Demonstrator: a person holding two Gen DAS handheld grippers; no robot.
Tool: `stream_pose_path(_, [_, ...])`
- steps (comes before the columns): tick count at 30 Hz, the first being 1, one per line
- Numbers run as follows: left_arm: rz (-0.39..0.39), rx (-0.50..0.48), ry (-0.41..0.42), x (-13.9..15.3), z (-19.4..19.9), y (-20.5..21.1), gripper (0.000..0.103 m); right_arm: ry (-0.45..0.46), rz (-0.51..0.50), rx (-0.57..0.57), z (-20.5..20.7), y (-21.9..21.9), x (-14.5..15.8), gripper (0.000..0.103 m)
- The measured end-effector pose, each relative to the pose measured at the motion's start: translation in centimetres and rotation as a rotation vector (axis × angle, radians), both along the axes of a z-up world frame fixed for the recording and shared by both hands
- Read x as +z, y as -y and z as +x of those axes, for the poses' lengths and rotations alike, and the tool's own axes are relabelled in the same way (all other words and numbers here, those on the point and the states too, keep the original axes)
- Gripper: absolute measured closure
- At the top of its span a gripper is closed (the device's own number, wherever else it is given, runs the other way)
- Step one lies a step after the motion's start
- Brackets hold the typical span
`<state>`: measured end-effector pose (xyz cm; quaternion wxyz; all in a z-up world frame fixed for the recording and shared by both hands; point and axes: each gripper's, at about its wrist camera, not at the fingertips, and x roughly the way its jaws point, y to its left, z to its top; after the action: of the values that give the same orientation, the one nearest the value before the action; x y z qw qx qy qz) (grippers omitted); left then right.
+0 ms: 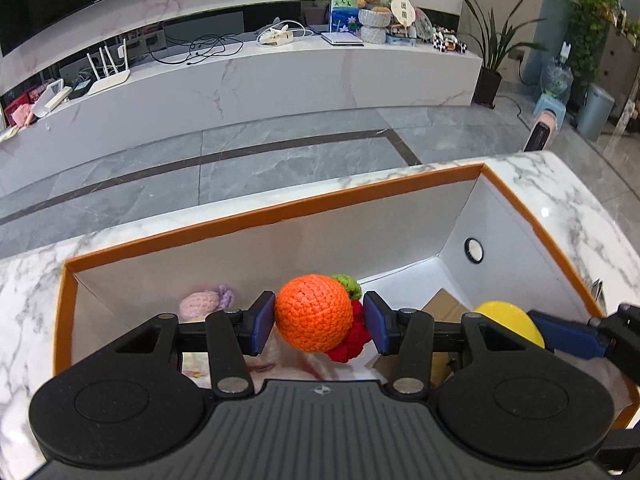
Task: Organize objects
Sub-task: 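Lower the orange ball with left tool while right tool lowers the tape measure into the box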
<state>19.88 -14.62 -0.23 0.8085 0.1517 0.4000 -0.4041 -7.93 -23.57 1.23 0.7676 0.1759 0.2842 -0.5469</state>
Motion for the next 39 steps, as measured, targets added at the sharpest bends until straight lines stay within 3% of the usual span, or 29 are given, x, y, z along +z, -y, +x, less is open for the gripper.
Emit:
stream_pose_path(9, [0.055, -0.022, 0.022, -0.6, -0.1, 0.5, 0.047, -0.008, 0.044, 0.025, 1.6, 0.4, -1.2, 0.047])
stream_pose_path(20, [0.114, -0.079, 0.037, -1.5, -0.8, 2.1, 0.047, 0.077, 0.155, -0.021, 0.6, 1.3, -1.9, 0.047])
stream_pose_path(23, [0.133, -0.083, 0.012, -1.9, -0.6, 2.5, 0.047, 0.112, 0.179, -0.029, 0.1, 1.6, -2.1, 0.047])
stream_pose_path(32, [0.147, -0.061, -0.101, -2.9, 0.9, 2.4, 0.046, 0.105, 0.192, -0.040, 0.3, 1.4, -2.2, 0.047])
stream_pose_path(39, [0.149, -0.053, -0.119, -3.1, 1.2, 2.2, 0.046, 0.111, 0.206, -0.055, 0.3, 1.7, -2.2, 0.047])
